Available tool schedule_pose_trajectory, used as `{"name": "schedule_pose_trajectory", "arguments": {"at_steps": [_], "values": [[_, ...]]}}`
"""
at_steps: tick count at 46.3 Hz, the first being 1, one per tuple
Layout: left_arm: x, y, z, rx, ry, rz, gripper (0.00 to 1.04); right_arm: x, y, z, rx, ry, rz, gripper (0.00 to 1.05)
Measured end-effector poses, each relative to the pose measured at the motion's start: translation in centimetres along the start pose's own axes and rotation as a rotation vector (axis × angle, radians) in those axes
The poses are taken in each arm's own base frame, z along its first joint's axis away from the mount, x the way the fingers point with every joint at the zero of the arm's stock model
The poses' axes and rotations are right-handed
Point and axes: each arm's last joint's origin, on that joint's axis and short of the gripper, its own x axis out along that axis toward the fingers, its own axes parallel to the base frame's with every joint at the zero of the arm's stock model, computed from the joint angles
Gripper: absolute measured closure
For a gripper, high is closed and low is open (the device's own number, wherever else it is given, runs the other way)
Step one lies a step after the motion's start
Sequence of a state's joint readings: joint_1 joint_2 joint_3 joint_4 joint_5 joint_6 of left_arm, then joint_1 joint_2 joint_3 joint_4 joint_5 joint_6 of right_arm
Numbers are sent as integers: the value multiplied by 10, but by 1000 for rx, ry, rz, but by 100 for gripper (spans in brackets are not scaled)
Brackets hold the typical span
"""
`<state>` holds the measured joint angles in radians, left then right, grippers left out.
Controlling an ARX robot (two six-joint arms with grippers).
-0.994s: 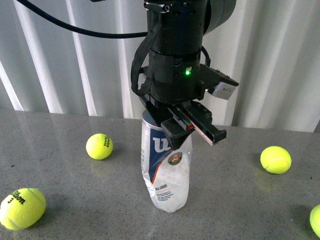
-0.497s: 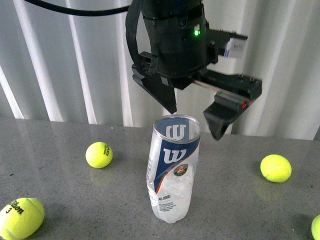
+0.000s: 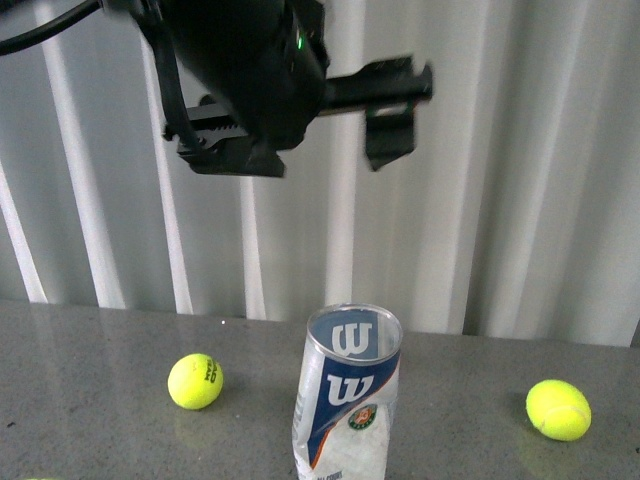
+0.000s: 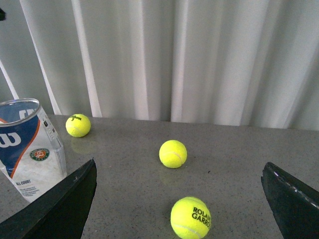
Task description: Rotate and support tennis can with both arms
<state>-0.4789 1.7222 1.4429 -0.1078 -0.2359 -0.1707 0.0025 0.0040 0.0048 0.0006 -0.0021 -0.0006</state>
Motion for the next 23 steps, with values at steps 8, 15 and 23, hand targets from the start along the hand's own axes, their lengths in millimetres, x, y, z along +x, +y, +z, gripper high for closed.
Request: {"name": "schedule_pose_trajectory", "arguments": {"at_steps": [8,15,23], "values": [[-55,57,-53,-2,-411,176,57,0,0,0,0,0,-3,7],[-88,97,-112,10,-389,219,91,0,0,0,0,0,0,7],[-115,113,-148,29,-376,190,101,0,0,0,0,0,0,7]]}}
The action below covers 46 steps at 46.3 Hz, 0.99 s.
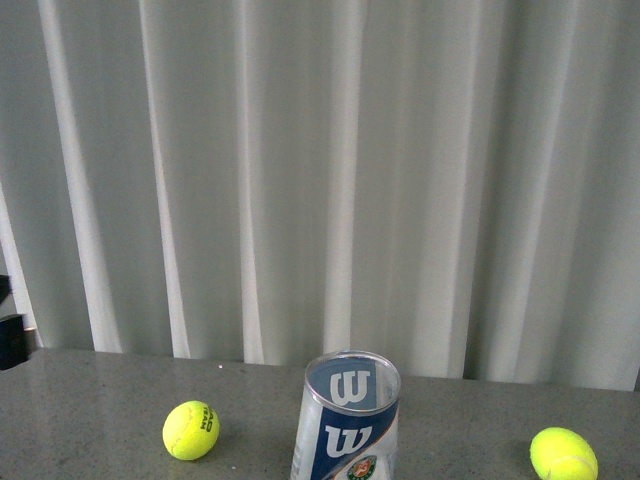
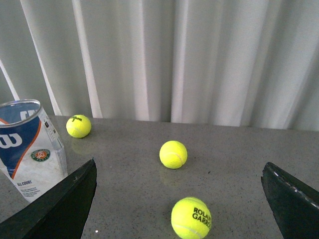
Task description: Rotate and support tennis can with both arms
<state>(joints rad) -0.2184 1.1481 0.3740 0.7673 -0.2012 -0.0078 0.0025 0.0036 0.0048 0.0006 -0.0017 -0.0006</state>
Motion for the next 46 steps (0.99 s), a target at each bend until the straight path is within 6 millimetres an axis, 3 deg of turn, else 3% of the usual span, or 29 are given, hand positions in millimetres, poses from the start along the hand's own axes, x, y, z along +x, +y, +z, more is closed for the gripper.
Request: {"name": "schedule_pose_trajectory", "arguments": {"at_steps": [12,28,46], "values": [[-36,21,-21,-1,-2,10,101,0,0,0,0,0,0,7],[-68,40,-37,-1,2,9,101,0,0,0,0,0,0,7],[-88,42,-43,0,-22,15,101,0,0,0,0,0,0,7]]}}
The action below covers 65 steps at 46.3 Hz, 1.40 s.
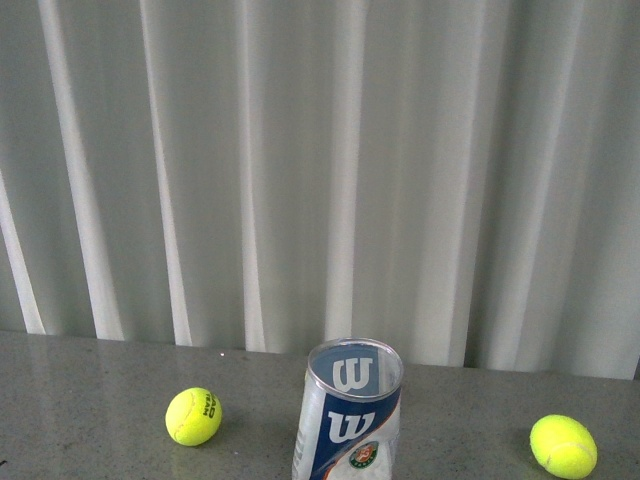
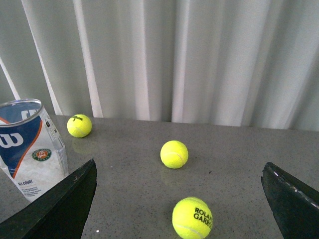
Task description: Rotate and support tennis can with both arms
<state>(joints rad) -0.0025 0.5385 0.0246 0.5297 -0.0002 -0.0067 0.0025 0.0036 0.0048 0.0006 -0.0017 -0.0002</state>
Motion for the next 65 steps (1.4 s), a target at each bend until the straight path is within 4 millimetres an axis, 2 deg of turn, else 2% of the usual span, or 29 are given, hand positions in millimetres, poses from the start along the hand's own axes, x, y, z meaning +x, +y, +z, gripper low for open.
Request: {"name": "schedule_pose_trajectory", "arguments": {"at_steps": [41,46,50,65], "values": [[-25,0,3,0,-12,0,101,0,0,0,0,0,0,7],[-36,0,0,2,0,0,101,0,0,0,0,0,0,7],[-36,0,0,0,-7,0,100,0,0,0,0,0,0,7],[-37,0,0,2,-6,0,28,0,0,0,0,0,0,7]]}}
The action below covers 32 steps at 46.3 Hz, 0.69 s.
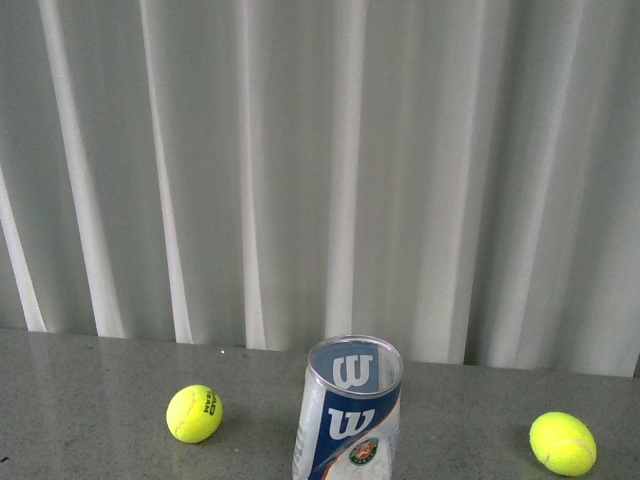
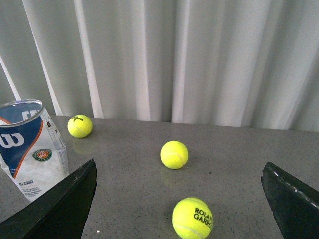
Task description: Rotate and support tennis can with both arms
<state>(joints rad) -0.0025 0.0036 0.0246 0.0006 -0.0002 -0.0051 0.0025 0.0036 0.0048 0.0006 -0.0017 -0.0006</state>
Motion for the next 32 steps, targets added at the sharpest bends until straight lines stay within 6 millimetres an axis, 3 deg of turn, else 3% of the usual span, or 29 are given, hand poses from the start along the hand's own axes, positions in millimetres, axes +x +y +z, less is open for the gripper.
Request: {"name": "schedule_pose_trajectory", "arguments": {"at_steps": [5,32], "values": [[0,0,0,0,0,0,5,0,0,0,0,0,0,7],[0,0,0,1,0,0,7,0,0,0,0,0,0,7]]}}
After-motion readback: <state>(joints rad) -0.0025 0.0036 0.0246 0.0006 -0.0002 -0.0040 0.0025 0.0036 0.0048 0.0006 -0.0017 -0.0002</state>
